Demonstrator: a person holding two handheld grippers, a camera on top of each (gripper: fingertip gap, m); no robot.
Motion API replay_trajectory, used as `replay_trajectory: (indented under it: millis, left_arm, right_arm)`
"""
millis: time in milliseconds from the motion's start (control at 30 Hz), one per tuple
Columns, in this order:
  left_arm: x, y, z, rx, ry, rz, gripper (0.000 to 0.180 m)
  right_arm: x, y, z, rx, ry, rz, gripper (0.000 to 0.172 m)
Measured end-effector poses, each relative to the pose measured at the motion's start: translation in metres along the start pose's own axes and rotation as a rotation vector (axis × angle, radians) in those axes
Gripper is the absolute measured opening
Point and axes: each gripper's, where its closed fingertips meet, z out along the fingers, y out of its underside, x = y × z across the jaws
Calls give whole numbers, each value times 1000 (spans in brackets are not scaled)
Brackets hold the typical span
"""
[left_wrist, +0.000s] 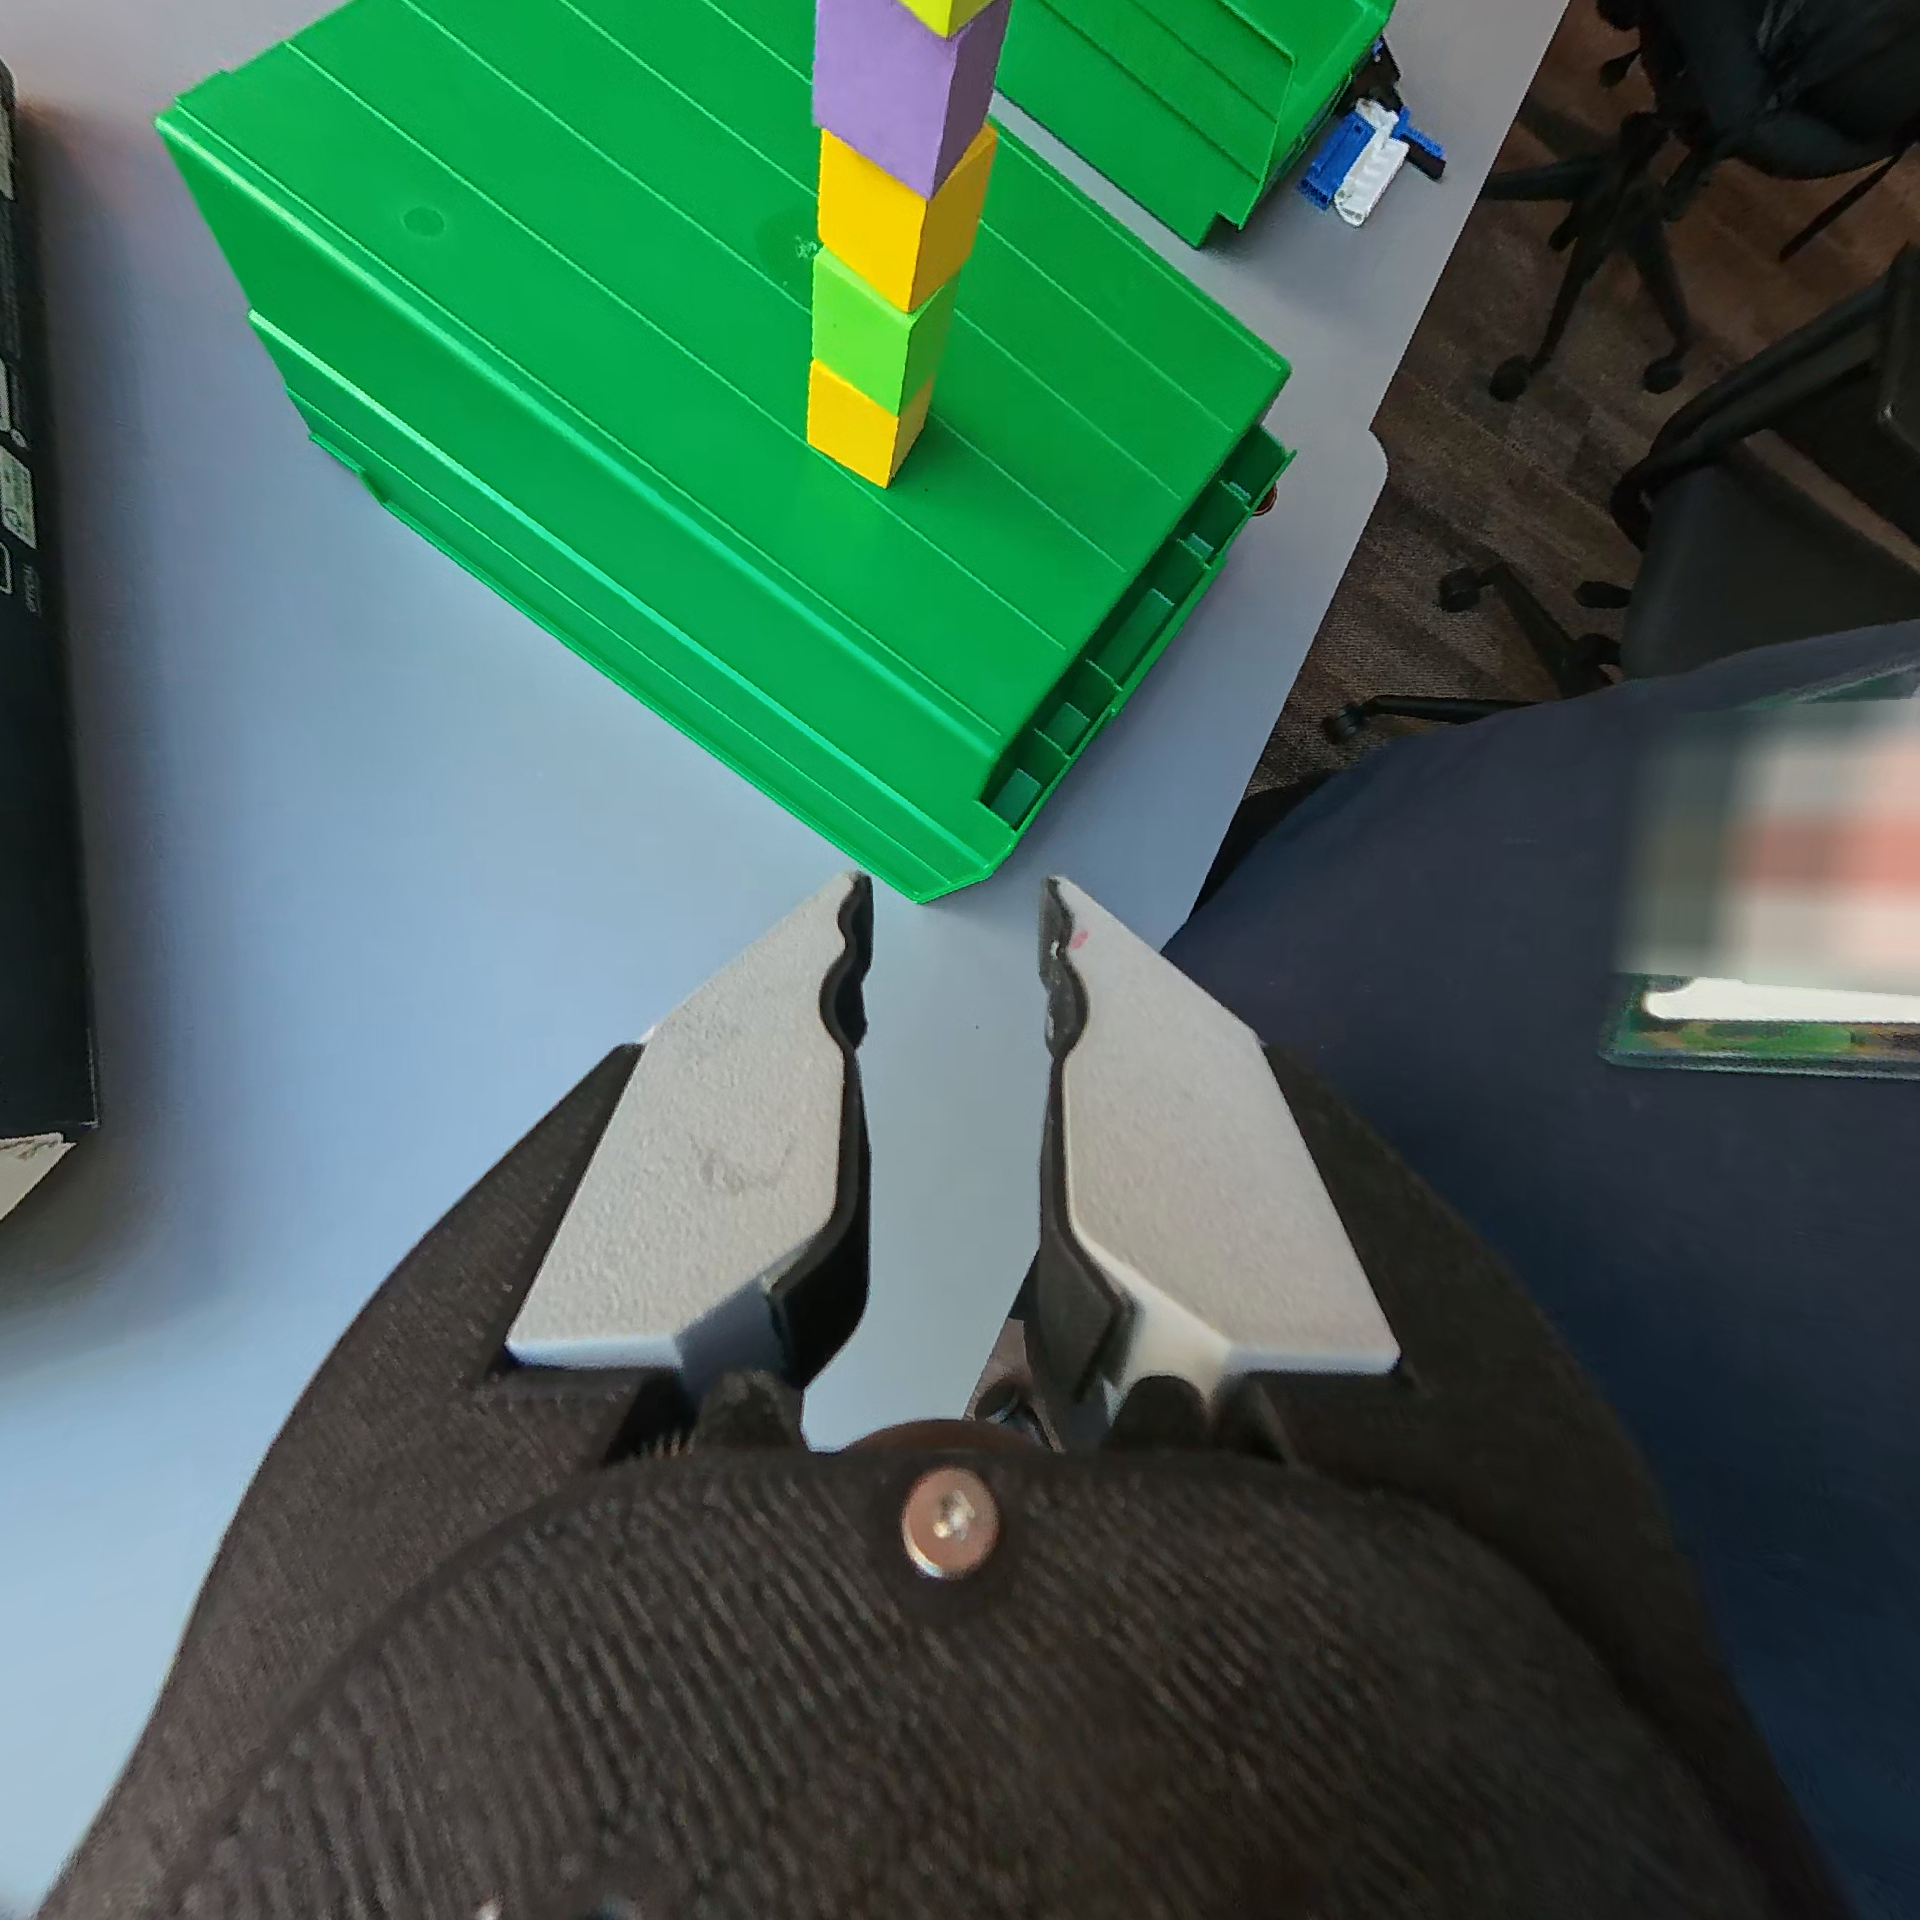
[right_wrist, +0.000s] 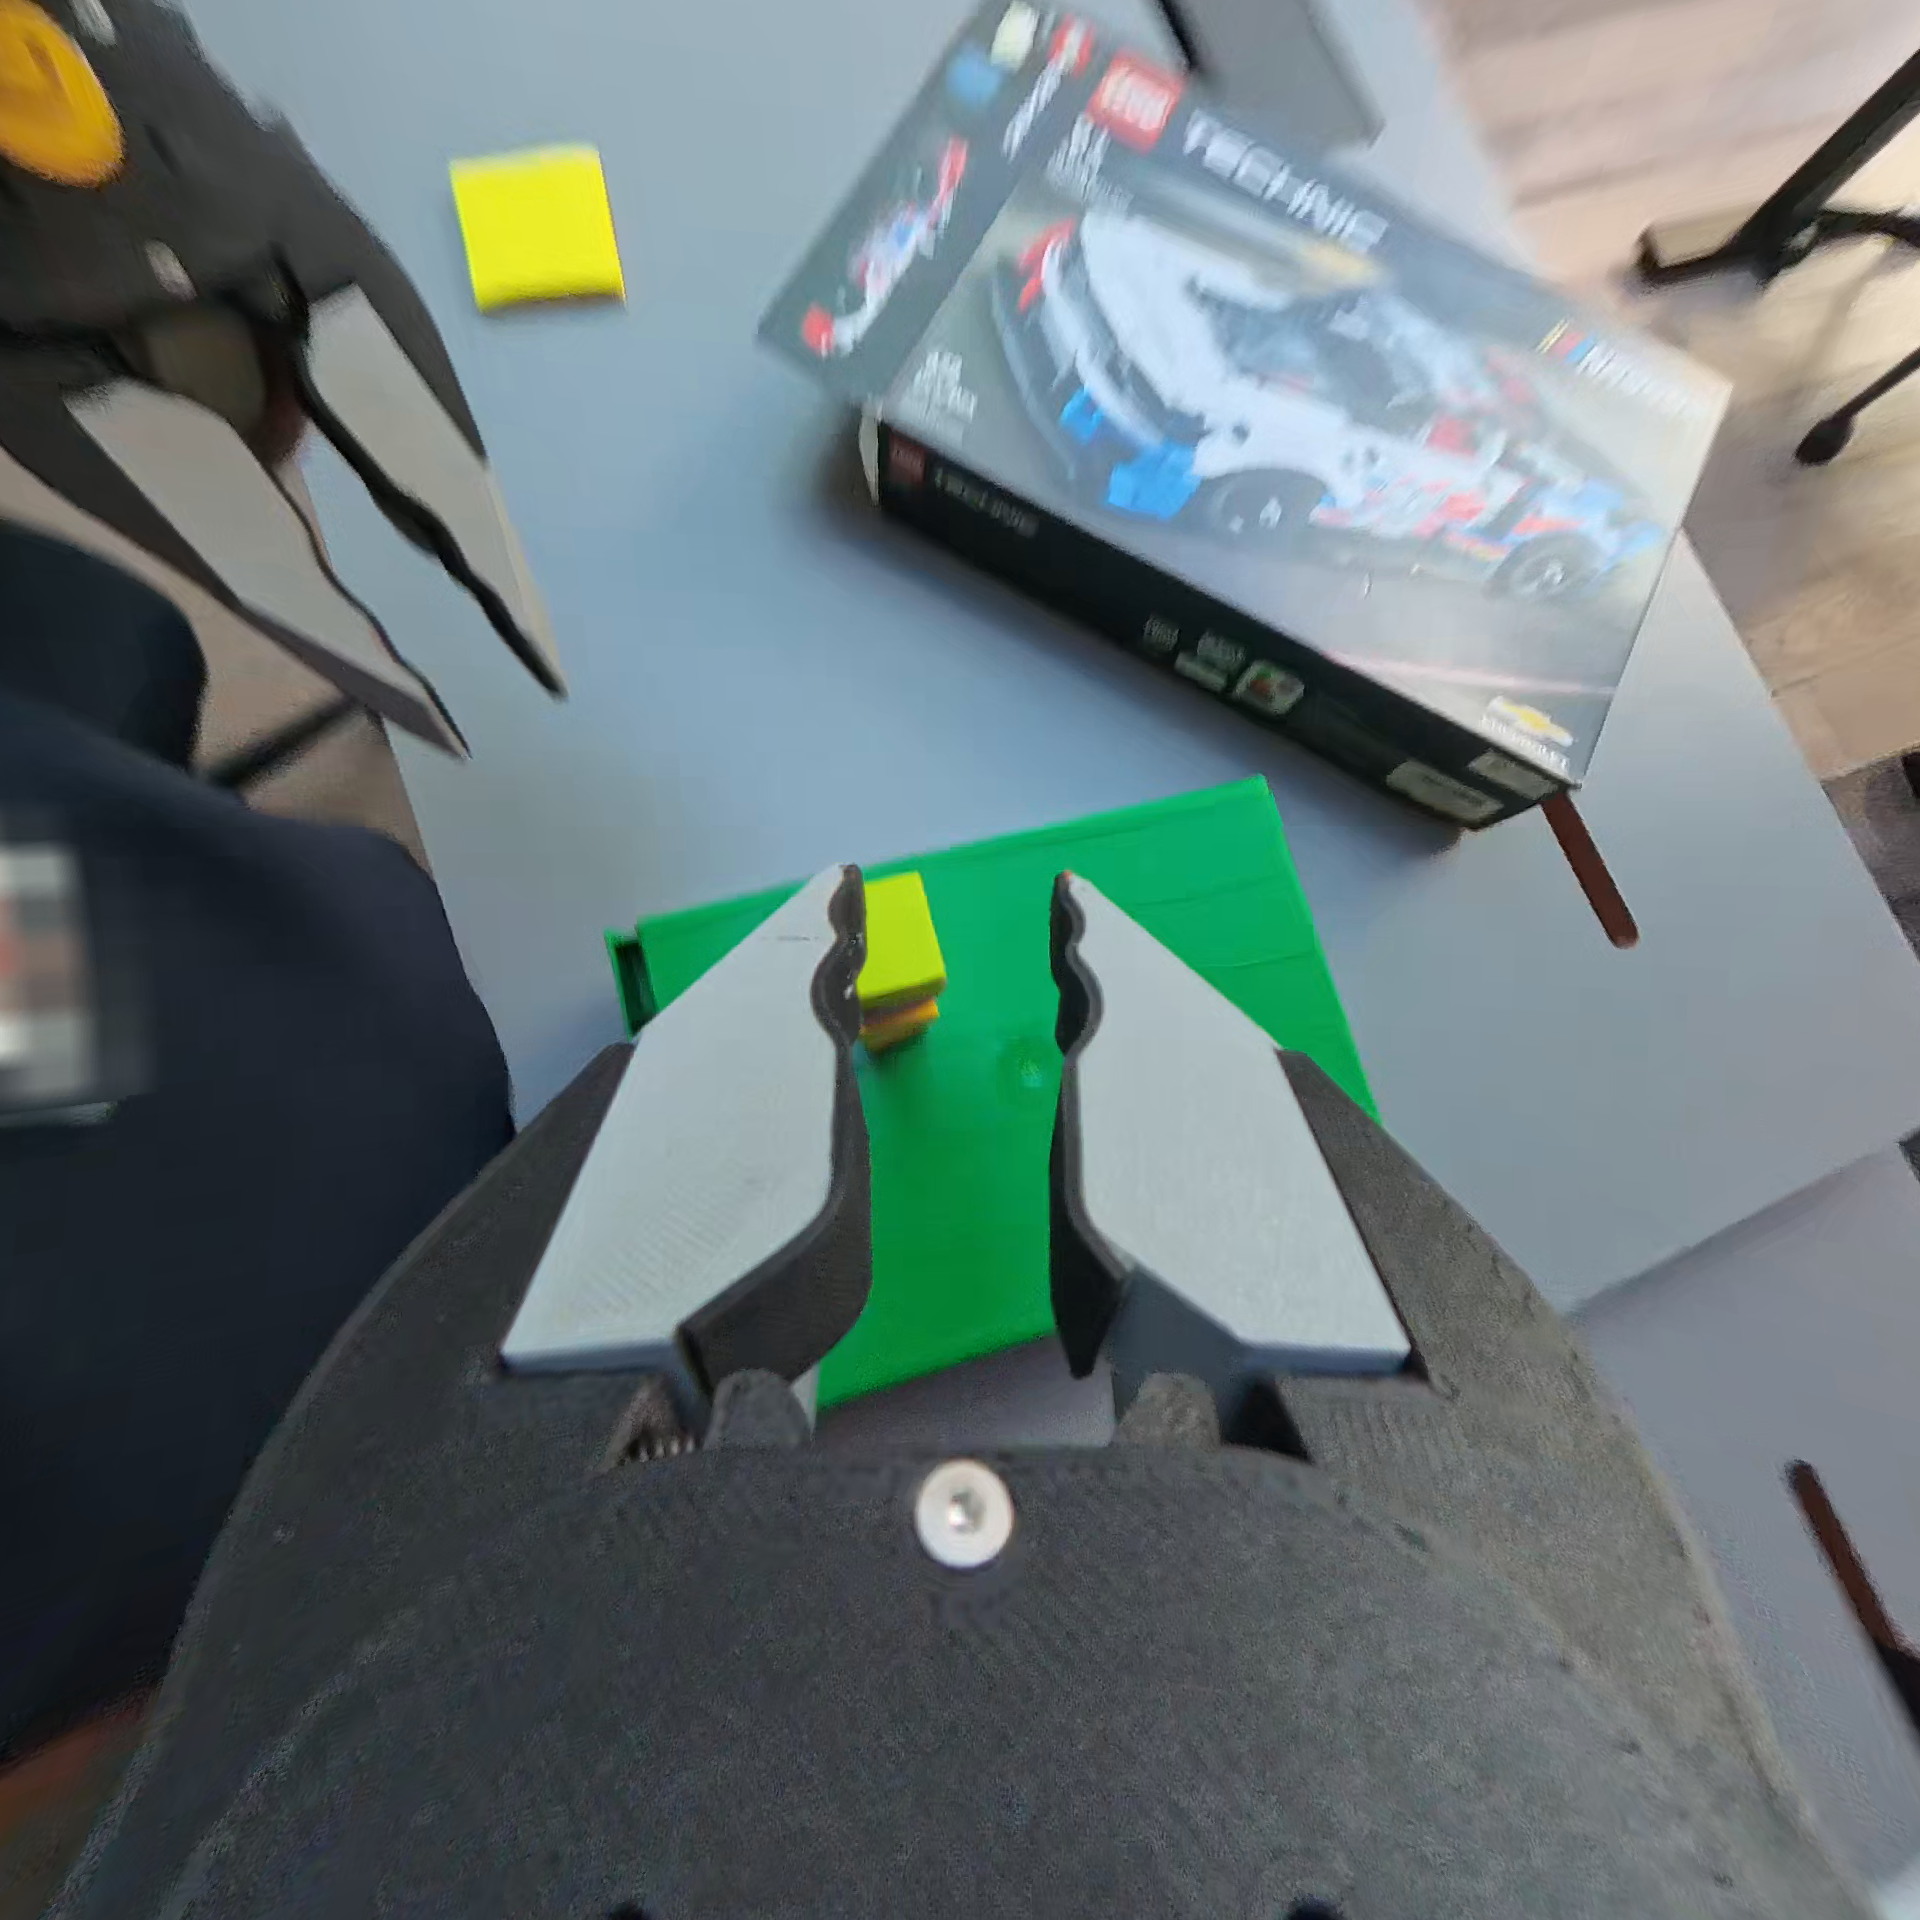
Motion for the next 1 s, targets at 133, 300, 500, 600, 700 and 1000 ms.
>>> replay_trajectory:
  millis: [133, 300, 500, 600, 700, 1000]
  left_arm:
    - [-1, 5, 2, -18, 3, -17, 29]
    - [-3, 10, 5, -47, 12, -31, 28]
    - [-2, 5, 11, -63, 27, -42, 27]
    - [-2, 2, 11, -64, 23, -33, 27]
    - [-1, 3, 11, -70, 22, -37, 26]
    - [-1, 9, 6, -74, 10, -50, 26]
  right_arm:
    - [-19, 24, 3, 76, -11, 131, 27]
    - [-61, 72, 30, -57, -38, 86, 20]
    - [-102, 88, 63, -150, -151, 11, 0]
    - [-107, 81, 72, -122, -170, 10, 0]
    - [-91, 81, 83, -136, -115, 8, 0]
    - [-28, 94, 93, -165, 68, 130, 0]
